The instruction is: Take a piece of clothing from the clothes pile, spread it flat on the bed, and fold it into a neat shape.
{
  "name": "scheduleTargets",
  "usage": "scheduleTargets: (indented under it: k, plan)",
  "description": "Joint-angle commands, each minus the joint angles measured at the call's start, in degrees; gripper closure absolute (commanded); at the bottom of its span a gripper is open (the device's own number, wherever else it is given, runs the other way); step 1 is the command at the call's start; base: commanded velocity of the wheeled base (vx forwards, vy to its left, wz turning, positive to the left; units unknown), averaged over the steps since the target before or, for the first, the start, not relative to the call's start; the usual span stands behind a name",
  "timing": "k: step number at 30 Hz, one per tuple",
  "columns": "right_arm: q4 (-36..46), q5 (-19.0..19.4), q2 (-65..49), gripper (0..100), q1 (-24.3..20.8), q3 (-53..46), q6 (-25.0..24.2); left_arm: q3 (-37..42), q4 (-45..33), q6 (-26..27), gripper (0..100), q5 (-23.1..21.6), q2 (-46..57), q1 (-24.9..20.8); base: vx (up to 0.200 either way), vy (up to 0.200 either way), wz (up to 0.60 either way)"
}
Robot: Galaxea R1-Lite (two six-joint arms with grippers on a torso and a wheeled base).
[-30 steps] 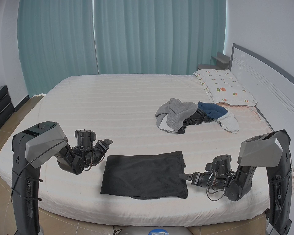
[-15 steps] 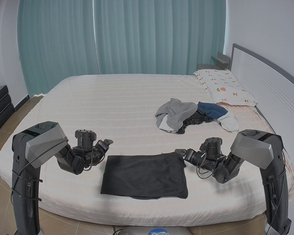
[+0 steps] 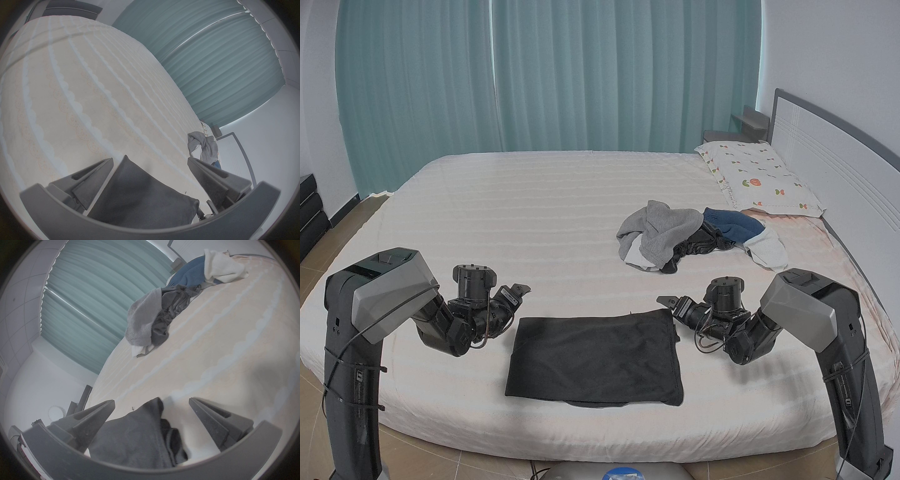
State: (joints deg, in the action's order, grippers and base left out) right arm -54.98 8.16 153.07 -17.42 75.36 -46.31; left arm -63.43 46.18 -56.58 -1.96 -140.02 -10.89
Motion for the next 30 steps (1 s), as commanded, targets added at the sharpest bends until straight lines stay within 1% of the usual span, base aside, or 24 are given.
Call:
scheduleTargets:
  k: [1, 6, 7, 13, 16, 27, 30]
  plan:
    - [-0.04, 0.11, 1.27, 0, -1.21, 1.28, -0.01, -0.03, 0.05, -0.03, 0, 0.03, -0.16, -0.01, 0.000, 0.000, 0.00]
    - [-0.39, 0.02, 1.80, 0, -1.56, 2.07, -0.36, -0.03, 0.05, -0.03, 0, -0.06, -0.16, -0.01, 0.000, 0.000, 0.00]
    - [-0.57, 0.02, 1.89, 100, -1.56, 2.07, -0.45, -0.12, 0.05, -0.03, 0, -0.06, -0.16, -0.01, 0.000, 0.000, 0.00]
    - [-0.66, -0.16, 1.97, 100, -1.39, 1.98, -0.53, -0.12, 0.05, -0.03, 0, -0.06, -0.16, -0.01, 0.000, 0.000, 0.00]
    - [-0.66, -1.83, 2.06, 100, -1.04, 2.16, -0.53, -0.12, 0.05, 0.06, 0, 0.03, -0.34, -0.10, 0.000, 0.000, 0.00]
    - [-0.66, -3.23, 2.06, 100, -0.51, 2.33, -0.71, -0.12, -0.04, 0.33, 0, 0.03, -0.60, -0.19, 0.000, 0.000, 0.00]
    - [-0.57, -3.23, 2.06, 100, -0.51, 2.33, -0.71, -0.03, -0.04, 1.73, 0, 0.03, -0.78, -0.28, 0.000, 0.000, 0.00]
